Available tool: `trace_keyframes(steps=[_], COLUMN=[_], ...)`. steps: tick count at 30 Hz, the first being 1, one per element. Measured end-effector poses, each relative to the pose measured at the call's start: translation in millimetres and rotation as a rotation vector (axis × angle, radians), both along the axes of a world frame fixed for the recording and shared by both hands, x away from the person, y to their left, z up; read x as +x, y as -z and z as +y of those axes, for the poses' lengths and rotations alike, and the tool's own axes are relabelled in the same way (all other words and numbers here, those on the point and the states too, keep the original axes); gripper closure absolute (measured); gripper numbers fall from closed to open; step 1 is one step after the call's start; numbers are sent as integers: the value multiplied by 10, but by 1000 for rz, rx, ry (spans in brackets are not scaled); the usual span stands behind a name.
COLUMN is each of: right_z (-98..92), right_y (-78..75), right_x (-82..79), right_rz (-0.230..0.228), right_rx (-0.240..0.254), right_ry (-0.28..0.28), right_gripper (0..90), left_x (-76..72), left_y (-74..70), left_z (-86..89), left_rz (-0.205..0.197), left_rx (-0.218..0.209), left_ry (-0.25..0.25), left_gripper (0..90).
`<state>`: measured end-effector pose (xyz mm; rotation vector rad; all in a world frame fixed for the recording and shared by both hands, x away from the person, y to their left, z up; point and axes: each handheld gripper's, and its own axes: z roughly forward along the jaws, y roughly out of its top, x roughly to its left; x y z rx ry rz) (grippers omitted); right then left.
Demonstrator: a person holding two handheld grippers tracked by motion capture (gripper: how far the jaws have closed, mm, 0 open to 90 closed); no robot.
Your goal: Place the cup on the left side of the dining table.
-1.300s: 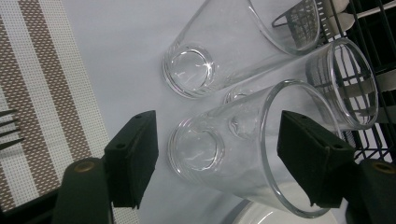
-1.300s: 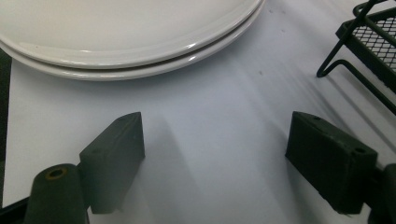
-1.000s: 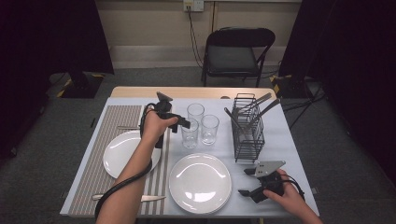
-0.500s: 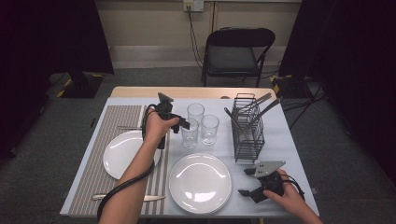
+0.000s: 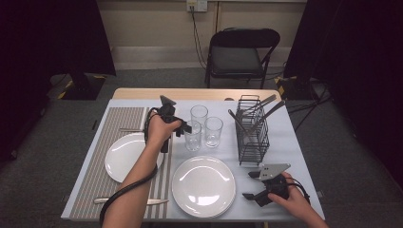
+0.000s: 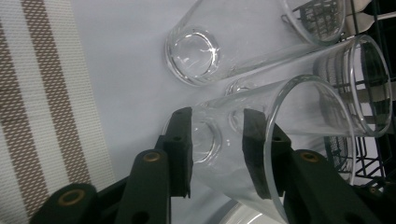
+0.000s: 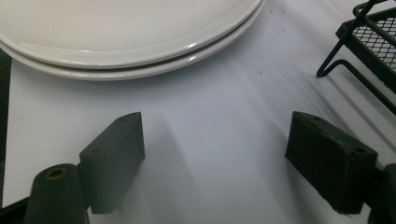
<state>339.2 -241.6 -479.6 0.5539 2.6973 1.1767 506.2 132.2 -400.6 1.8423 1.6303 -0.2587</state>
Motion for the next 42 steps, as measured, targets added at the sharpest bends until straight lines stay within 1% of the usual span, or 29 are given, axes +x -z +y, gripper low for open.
trace_keyframes(steps=[2, 3, 4, 5, 6, 7, 8, 11, 12, 14, 18, 19, 20, 21, 22, 23, 24, 25, 26, 27, 28, 30, 31, 32, 33, 34, 37, 41, 42], right_z=[0, 0, 0, 0, 0, 0, 0, 0, 0, 0, 0, 0, 0, 0, -1, 0, 0, 0, -1, 0, -1, -1, 0, 0, -1, 0, 0, 0, 0], right_y=[0, 0, 0, 0, -1, 0, -1, -1, -1, -1, -1, -1, -1, -1, -1, -1, -1, -1, -1, -1, -1, -1, -1, -1, -1, 0, -1, -1, -1], right_x=[1, 1, 1, 2, 2, 3, 2, 3, 3, 2, 2, 2, 2, 2, 3, 2, 2, 2, 3, 2, 3, 4, 3, 2, 3, 3, 3, 3, 3], right_rz=[1, 1, 1, 1, 1, 1, 2, 1, 1, 1, 3, 3, 3, 3, 2, 3, 3, 3, 2, 3, 3, 2, 2, 3, 3, 2, 3, 4, 3], right_rx=[0, 0, 0, 0, 0, 0, 0, 0, 0, 0, 1, 0, 1, 0, 0, 1, 1, 1, 1, 1, 1, 1, 0, 1, 1, 0, 1, 1, 1], right_ry=[0, 0, 0, 0, -1, -1, 0, 0, 0, 0, 0, 0, 0, -1, -1, 0, 0, 0, -1, 0, -1, -2, -1, 0, -1, -1, 0, 0, 0], right_gripper=[183, 183, 184, 183, 183, 183, 183, 183, 183, 183, 183, 183, 184, 183, 183, 183, 183, 183, 183, 183, 183, 183, 183, 184, 183, 184, 184, 183, 184], left_x=[-6, -6, -12, -14, -14, -18, -25, -24, -24, -20, -27, -32, -38, -42, -45, -52, -52, -59, -64, -72, -76, -92, -102, -111, -124, -134, -159, -193, -203], left_y=[-12, -12, -24, -18, -18, -15, -24, -33, -33, -23, -6, 18, 27, 43, 47, 50, 50, 56, 48, 44, 40, 15, -2, -12, -33, -46, -69, -95, -102], left_z=[32, 32, 49, 77, 77, 92, 79, 69, 69, 110, 157, 226, 236, 267, 284, 298, 298, 320, 340, 340, 360, 371, 388, 406, 407, 429, 450, 485, 482], left_rz=[1, 1, 16, 21, 21, 45, 51, 47, 47, 67, 73, 88, 89, 89, 99, 105, 105, 113, 123, 123, 116, 117, 115, 114, 109, 107, 103, 106, 104], left_rx=[28, 28, 38, 41, 41, 46, 53, 93, 93, 108, 116, 86, 74, 64, 54, 48, 48, 38, 38, 28, 35, 21, 9, 7, -4, -2, -11, -22, -25], left_ry=[-4, -4, -22, -22, -22, -25, -33, -24, -24, -14, -21, -16, -30, -29, -31, -42, -42, -44, -37, -61, -42, -65, -55, -39, -52, -28, -35, -19, -27], left_gripper=[680, 710, 710, 744, 749, 751, 756, 786, 799, 818, 845, 845, 847, 847, 849, 850, 850, 850, 851, 851, 851, 851, 852, 852, 852, 853, 853, 853, 853])
